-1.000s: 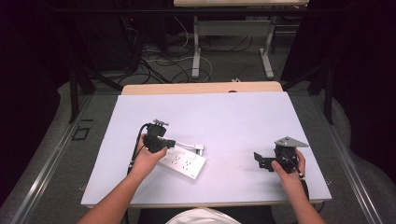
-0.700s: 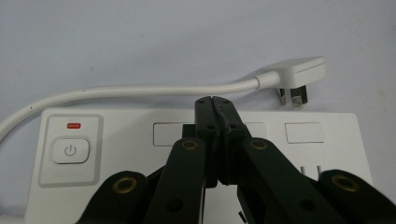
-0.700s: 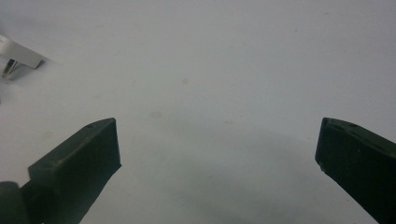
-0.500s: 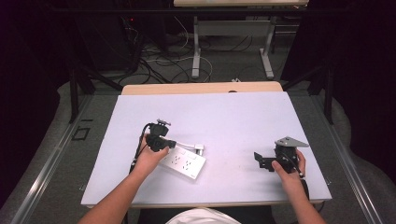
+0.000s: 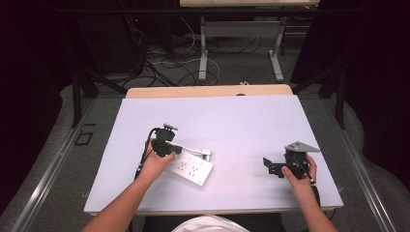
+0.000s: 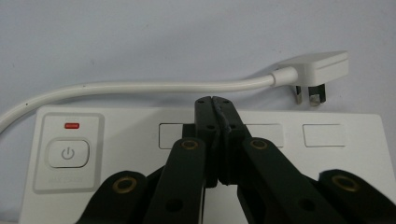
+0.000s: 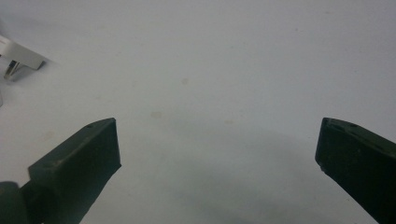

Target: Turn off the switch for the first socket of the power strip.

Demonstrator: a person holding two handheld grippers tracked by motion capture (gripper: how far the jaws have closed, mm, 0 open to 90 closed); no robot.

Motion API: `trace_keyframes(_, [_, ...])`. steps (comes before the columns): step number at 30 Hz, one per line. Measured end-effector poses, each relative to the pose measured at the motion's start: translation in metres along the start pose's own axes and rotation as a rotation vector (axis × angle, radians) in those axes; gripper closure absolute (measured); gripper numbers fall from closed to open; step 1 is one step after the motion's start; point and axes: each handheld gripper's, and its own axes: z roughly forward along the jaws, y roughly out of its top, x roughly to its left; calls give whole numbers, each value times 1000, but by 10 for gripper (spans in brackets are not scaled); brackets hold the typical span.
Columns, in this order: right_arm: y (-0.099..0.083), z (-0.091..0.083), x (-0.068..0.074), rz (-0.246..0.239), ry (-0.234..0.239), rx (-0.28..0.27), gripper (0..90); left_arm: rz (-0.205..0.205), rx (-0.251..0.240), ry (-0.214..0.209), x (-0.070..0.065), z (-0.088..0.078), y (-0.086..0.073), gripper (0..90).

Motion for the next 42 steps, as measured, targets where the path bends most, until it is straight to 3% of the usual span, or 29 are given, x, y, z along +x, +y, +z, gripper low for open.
trace_keyframes(27, [0, 1, -1, 14, 5, 0, 0, -9, 7, -5, 1, 2, -2, 900])
trace_keyframes(29, [0, 1, -1, 15, 7, 1, 0, -21, -4, -26, 2, 3, -2, 900])
trace_keyframes(42, [0, 0, -1, 16, 5, 1, 0, -21, -16, -23, -1, 4, -3, 900])
